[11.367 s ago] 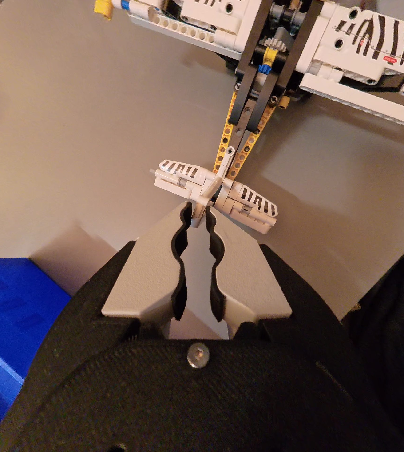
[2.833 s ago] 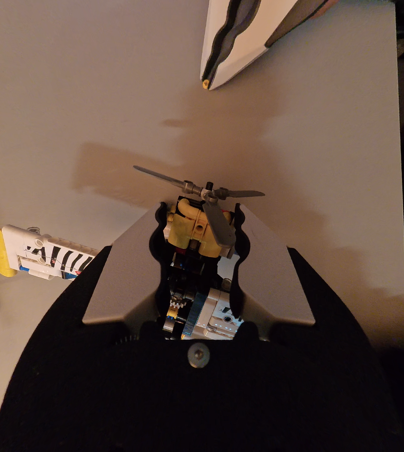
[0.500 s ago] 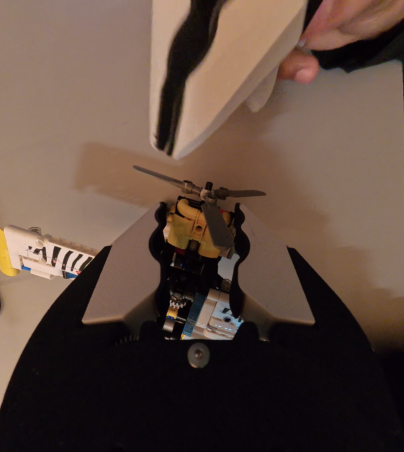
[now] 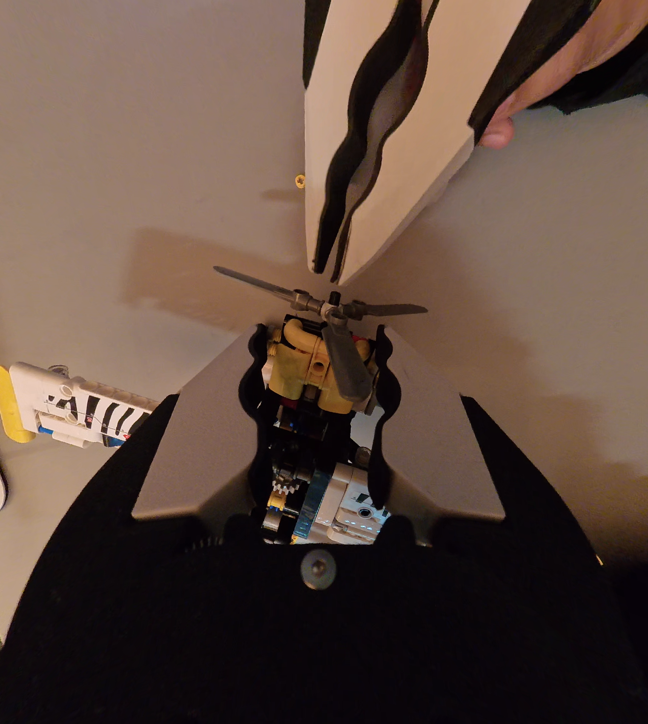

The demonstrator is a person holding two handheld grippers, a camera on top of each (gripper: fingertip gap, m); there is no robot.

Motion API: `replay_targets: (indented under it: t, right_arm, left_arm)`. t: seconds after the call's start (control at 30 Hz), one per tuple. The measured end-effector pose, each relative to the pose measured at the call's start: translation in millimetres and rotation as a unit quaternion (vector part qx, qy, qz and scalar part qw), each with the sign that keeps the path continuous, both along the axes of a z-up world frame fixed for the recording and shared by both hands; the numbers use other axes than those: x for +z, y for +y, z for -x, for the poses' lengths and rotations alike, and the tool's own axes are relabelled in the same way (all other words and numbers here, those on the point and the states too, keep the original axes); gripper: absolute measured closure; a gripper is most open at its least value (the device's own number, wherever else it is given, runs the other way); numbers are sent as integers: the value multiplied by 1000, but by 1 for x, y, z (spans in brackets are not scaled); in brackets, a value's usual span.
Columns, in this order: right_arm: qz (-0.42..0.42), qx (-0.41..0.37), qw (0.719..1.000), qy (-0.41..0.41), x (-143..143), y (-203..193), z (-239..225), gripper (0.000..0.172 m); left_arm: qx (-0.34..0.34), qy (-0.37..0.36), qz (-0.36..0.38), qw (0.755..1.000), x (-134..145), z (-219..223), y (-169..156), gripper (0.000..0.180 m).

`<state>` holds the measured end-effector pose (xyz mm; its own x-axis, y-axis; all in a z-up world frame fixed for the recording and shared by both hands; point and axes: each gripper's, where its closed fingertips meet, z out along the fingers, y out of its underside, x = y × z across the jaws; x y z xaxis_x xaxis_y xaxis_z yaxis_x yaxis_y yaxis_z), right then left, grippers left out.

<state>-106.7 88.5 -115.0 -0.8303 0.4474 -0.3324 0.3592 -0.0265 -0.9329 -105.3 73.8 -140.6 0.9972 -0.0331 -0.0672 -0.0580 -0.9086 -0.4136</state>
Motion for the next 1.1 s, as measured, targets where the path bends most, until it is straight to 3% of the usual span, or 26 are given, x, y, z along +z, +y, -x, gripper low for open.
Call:
replay_targets:
  t: [0.63,0.77,0.87,1.1]
  right_arm:
    - [18,6,1000,-9,3,-1,-1,172]
    - [15,22,999,-19,0,-7,-4,160]
    - [-6,20,1000,-14,-5,-9,-4,168]
    - [-7,17,1000,-12,-4,-7,-4,170]
  left_arm:
    - [1,-1,-2,1000,0,0,0,126]
    - [1,-1,-1,1000,0,-1,1,126]
    - [1,-1,-1,1000,0,-1,1,126]
    - [2,-2,-1,1000,0,-1,1,126]
